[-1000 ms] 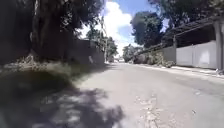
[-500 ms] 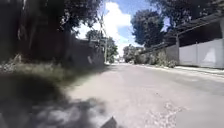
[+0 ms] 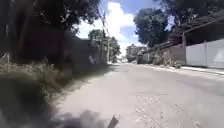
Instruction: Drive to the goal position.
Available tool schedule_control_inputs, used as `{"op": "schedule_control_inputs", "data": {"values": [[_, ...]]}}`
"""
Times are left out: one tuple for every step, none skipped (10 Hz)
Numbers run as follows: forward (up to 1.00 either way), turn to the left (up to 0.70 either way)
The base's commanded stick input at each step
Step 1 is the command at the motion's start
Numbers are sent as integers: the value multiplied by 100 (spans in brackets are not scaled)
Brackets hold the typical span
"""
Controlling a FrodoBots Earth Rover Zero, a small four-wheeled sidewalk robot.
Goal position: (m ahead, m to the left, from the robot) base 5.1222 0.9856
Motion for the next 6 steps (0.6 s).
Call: {"op": "schedule_control_inputs", "data": {"values": [[100,1],[100,1],[100,1],[100,-18],[100,-37],[100,-37]]}}
